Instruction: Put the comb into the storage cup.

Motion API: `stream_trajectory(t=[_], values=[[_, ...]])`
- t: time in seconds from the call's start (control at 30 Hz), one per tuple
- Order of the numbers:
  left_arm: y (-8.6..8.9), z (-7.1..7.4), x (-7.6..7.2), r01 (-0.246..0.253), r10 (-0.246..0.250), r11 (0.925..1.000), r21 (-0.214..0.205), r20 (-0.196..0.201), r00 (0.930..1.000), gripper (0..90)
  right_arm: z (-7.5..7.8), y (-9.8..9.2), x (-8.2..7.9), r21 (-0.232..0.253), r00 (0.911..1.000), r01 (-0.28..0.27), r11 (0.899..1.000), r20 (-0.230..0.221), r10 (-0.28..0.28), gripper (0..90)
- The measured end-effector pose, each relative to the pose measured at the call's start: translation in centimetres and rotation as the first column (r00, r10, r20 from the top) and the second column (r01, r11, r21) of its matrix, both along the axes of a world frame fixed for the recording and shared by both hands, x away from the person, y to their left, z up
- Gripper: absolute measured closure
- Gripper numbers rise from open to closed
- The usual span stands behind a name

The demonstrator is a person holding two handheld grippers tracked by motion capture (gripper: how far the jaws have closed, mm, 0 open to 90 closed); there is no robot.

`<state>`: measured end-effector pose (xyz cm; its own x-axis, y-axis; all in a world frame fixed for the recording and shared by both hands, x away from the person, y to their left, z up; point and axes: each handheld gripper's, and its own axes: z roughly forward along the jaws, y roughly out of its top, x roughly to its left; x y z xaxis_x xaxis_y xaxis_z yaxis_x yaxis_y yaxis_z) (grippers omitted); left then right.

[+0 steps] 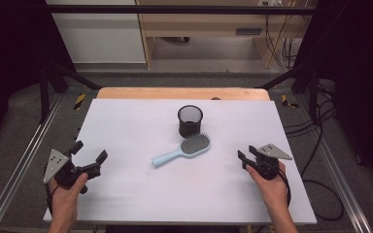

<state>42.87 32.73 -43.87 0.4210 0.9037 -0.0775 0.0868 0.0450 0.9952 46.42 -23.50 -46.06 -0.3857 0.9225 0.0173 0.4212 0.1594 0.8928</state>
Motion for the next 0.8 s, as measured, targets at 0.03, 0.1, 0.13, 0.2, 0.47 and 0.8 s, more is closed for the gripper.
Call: stream_trajectory(t=[0.03, 0.1, 0.13, 0.2, 0.47, 0.8], values=[[0.0, 0.0, 0.0, 0.001, -0.001, 1.0000, -0.001, -0.001, 1.0000, 0.7, 0.1, 0.3, 0.3, -0.011, 0.9999, -0.008, 1.000, -0.006, 0.008, 60.6], [0.0, 0.0, 0.0, 0.005, -0.005, 1.0000, -0.007, -0.004, 1.0000, 0.7, 0.4, 0.9, 1.0, -0.050, 0.9997, -0.017, 0.999, -0.017, 0.016, 68.9], [0.0, 0.0, 0.1, 0.008, -0.008, 0.9999, -0.007, -0.007, 0.9999, 0.7, 0.5, 1.2, 1.4, -0.072, 0.9997, -0.019, 0.997, -0.017, 0.018, 73.1], [-0.1, -0.1, 0.1, 0.022, -0.022, 0.9997, -0.007, -0.014, 0.9996, 0.7, 0.7, 1.8, 2.3, -0.096, 0.9990, -0.039, 0.995, -0.024, 0.037, 79.7], [-0.4, -0.1, 0.2, 0.039, -0.039, 0.9992, -0.003, -0.012, 0.9992, 1.0, 2.1, 3.8, 5.5, -0.132, 0.9946, -0.098, 0.986, -0.047, 0.093, 90.0], [-0.5, -0.1, 0.1, 0.057, -0.057, 0.9984, -0.003, -0.020, 0.9982, 1.4, 0.8, 6.4, 9.7, -0.109, 0.9876, -0.122, 0.987, -0.112, 0.110, 90.0]])
